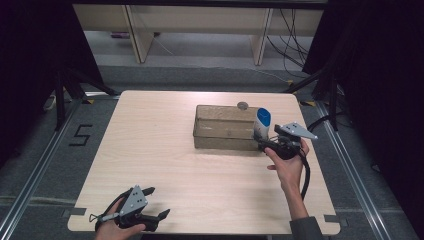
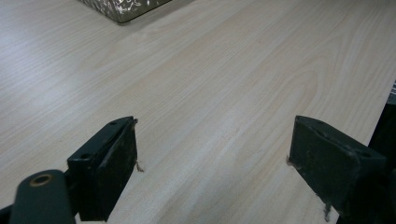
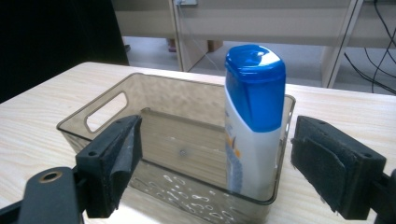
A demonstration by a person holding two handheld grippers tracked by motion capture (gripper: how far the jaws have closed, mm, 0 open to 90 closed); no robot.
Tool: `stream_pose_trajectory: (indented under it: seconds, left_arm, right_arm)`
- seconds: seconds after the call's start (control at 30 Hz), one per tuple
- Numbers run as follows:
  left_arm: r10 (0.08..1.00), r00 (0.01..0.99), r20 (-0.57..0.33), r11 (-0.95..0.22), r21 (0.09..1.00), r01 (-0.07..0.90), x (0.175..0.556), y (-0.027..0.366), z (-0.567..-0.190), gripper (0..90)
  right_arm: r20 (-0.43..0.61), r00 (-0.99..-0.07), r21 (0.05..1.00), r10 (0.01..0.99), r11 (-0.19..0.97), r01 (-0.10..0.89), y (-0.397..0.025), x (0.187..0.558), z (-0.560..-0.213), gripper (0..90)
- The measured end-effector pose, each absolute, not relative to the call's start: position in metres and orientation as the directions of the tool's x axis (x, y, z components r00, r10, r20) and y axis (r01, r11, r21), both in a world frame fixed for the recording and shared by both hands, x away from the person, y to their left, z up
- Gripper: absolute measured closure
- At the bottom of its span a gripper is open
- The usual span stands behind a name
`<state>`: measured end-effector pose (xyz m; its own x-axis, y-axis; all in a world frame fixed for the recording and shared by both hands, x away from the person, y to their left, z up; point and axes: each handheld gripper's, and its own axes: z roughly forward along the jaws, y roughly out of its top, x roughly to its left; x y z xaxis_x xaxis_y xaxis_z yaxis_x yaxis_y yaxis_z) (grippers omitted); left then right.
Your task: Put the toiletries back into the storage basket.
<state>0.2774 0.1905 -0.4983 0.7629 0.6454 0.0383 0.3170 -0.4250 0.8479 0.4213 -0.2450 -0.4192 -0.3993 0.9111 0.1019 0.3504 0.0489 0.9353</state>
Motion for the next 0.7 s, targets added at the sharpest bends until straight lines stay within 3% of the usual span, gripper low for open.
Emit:
stream_pose_trajectory:
  seconds: [0.47, 0.7]
  left_arm:
    - [0.649, 0.759, 0.040, -0.424, 0.848, 0.318, 0.277, 0.191, -0.498, 14.7]
    - [0.644, 0.764, 0.034, -0.423, 0.848, 0.319, 0.278, 0.191, -0.498, 14.7]
  right_arm:
    - [0.141, -0.414, 0.925, 0.899, 0.029, 0.378, -0.236, 0.411, -0.422, 15.4]
    - [0.111, -0.437, 0.930, 0.893, 0.061, 0.362, -0.235, 0.408, -0.423, 15.3]
